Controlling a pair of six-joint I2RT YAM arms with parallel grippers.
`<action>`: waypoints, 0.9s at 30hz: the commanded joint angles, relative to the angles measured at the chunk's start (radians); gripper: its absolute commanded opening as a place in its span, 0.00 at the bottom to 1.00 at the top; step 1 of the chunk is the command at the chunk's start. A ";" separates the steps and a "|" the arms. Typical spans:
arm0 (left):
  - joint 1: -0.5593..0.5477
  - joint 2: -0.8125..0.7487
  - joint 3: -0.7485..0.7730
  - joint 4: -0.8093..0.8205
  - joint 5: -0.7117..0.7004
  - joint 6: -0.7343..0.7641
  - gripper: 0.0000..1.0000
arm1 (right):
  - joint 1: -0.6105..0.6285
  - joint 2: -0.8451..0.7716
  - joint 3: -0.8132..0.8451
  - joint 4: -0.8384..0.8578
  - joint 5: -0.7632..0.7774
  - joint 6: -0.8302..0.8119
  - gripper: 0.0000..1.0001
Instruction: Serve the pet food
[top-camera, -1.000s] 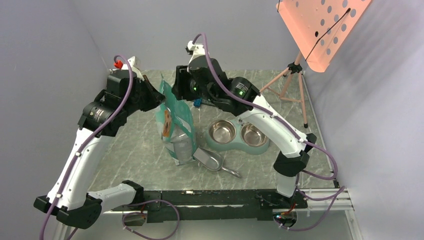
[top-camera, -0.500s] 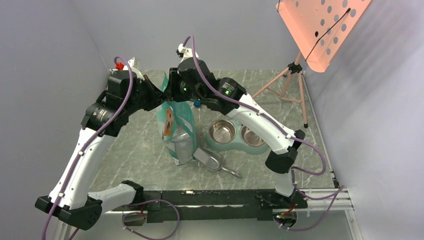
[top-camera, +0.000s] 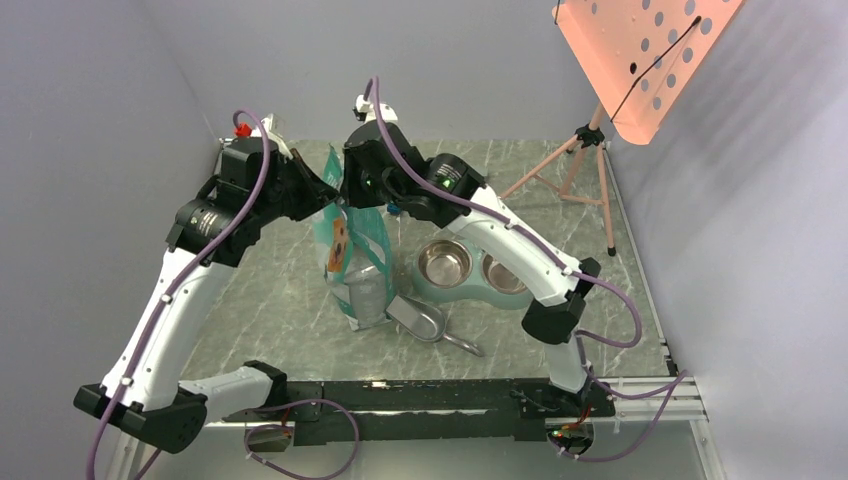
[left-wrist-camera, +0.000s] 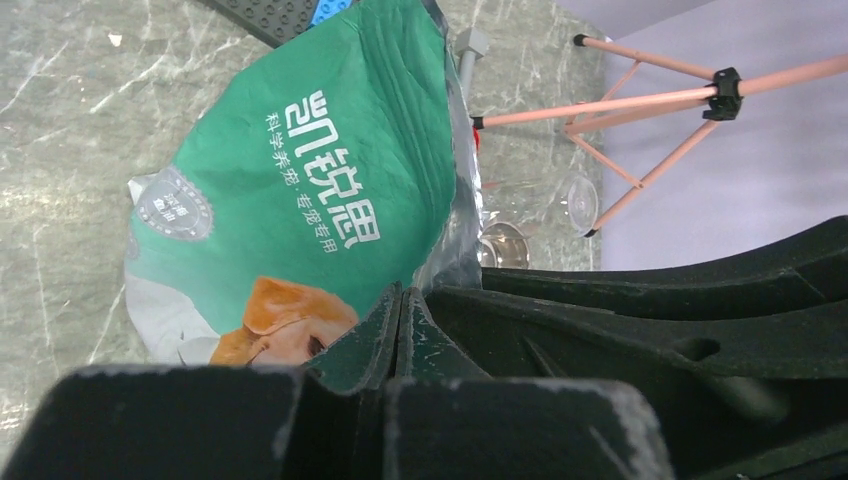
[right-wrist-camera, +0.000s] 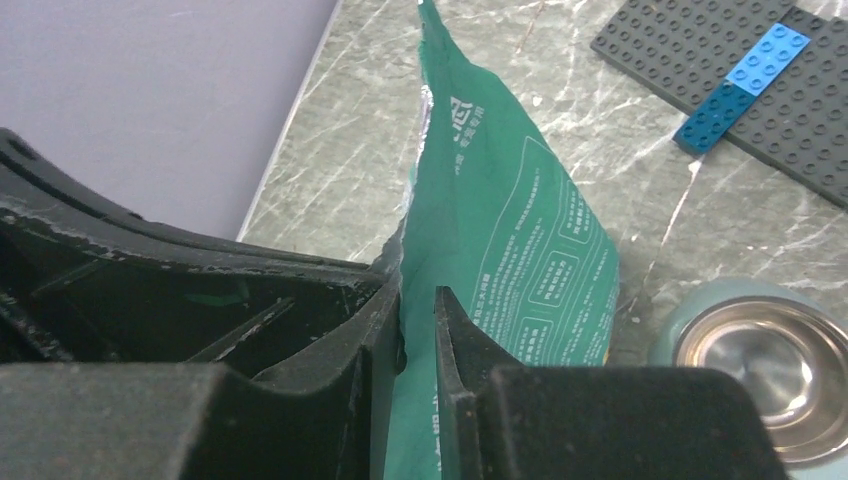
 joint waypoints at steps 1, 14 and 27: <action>0.002 0.049 0.094 -0.088 -0.012 -0.028 0.00 | 0.005 0.046 0.054 -0.088 0.063 -0.002 0.24; 0.000 0.214 0.254 -0.468 -0.321 -0.041 0.00 | 0.043 0.101 0.157 -0.309 0.470 -0.028 0.00; 0.020 0.022 0.188 -0.191 -0.145 0.080 0.03 | 0.061 -0.151 -0.202 0.243 0.054 -0.262 0.00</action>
